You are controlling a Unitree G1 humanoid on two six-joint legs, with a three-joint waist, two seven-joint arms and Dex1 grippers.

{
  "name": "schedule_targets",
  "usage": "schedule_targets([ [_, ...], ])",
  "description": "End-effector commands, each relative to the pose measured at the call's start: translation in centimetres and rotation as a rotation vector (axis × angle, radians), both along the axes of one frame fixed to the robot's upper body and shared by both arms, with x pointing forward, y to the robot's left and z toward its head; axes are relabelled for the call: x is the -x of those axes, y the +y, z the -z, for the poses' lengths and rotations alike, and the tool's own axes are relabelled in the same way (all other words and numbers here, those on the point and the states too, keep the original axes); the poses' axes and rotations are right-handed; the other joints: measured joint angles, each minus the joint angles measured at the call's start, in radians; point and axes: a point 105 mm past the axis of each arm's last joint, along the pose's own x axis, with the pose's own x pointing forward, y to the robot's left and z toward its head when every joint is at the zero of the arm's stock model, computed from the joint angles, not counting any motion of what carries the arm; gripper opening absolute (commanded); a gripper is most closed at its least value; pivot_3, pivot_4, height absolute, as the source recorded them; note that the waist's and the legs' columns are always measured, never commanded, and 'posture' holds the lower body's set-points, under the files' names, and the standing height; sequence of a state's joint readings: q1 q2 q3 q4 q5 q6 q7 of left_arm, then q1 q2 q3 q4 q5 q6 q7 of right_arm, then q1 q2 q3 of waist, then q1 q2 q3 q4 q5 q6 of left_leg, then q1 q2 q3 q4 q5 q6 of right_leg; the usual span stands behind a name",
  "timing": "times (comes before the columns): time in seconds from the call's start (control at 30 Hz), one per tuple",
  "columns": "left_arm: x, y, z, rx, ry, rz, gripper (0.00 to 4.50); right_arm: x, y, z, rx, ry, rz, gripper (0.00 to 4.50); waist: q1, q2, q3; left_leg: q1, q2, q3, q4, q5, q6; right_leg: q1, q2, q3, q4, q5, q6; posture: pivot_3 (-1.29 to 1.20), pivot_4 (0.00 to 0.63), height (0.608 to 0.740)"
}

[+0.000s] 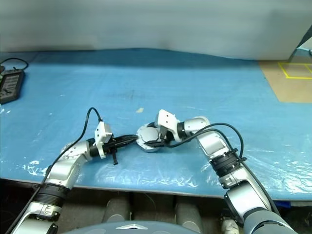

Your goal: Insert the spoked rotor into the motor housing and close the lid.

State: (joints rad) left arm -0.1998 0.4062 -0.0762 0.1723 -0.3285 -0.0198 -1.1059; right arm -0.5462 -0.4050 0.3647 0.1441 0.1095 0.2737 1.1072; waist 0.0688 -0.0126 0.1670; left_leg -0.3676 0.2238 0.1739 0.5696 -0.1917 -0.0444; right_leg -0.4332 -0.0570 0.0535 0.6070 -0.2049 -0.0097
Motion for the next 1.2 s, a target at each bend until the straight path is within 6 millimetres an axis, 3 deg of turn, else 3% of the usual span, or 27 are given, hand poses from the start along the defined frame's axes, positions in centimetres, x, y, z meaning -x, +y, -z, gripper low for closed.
schedule_targets([
  [0.03,0.6,-0.5,0.5,-0.024,0.02,0.022,0.0,0.5,-0.4,-1.1,-0.1,0.052,0.01,4.49,0.0,0.0,0.0,0.0,0.0,0.0,0.0,0.0,0.0,0.0,0.0,0.0,-0.001,0.0,0.0,0.0,0.15,0.74],
  [0.2,0.6,-0.3,0.9,-0.028,0.026,0.022,0.0,1.0,-1.4,-3.5,-0.259,0.121,0.015,4.49,0.001,0.0,0.0,-0.003,0.0,0.0,-0.002,0.0,0.0,-0.002,0.0,-0.001,-0.002,-0.001,0.002,0.0,0.15,0.74],
  [0.4,0.4,0.0,1.5,-0.027,0.03,0.011,0.0,-0.6,-3.4,-5.1,-0.353,0.173,0.155,4.49,0.001,0.0,0.0,-0.002,-0.001,0.0,-0.003,0.0,0.0,-0.003,0.0,-0.001,-0.001,-0.001,0.002,0.0,0.15,0.74],
  [0.53,0.3,0.2,1.8,-0.027,0.025,0.004,0.0,-1.5,-5.3,-3.9,-0.304,0.245,0.278,4.49,0.002,0.0,0.0,-0.002,-0.001,0.001,-0.003,0.001,-0.002,-0.003,0.0,-0.001,-0.001,-0.001,0.002,0.0,0.15,0.74],
  [0.67,0.3,0.4,2.2,-0.027,0.022,0.001,0.0,-0.7,-6.6,-2.5,-0.273,0.378,0.316,4.49,0.005,0.0,0.0,-0.002,-0.001,0.001,-0.003,0.002,-0.004,-0.002,0.0,-0.001,-0.002,-0.001,0.002,0.0,0.15,0.74],
  [1.07,0.2,0.4,1.3,-0.023,-0.007,-0.002,0.0,1.5,-5.3,-2.9,-0.352,0.61,0.288,4.49,0.006,0.001,0.0,-0.002,-0.001,0.001,-0.003,0.002,-0.004,-0.003,0.0,-0.001,-0.001,-0.001,0.002,0.0,0.15,0.74],
  [1.2,0.1,0.4,1.1,-0.021,-0.012,-0.004,0.0,1.9,-5.4,-1.4,-0.301,0.649,0.32,4.49,0.008,0.001,0.0,-0.002,-0.001,0.001,-0.003,0.002,-0.004,-0.003,0.0,-0.001,-0.002,-0.001,0.002,0.0,0.15,0.74],
])
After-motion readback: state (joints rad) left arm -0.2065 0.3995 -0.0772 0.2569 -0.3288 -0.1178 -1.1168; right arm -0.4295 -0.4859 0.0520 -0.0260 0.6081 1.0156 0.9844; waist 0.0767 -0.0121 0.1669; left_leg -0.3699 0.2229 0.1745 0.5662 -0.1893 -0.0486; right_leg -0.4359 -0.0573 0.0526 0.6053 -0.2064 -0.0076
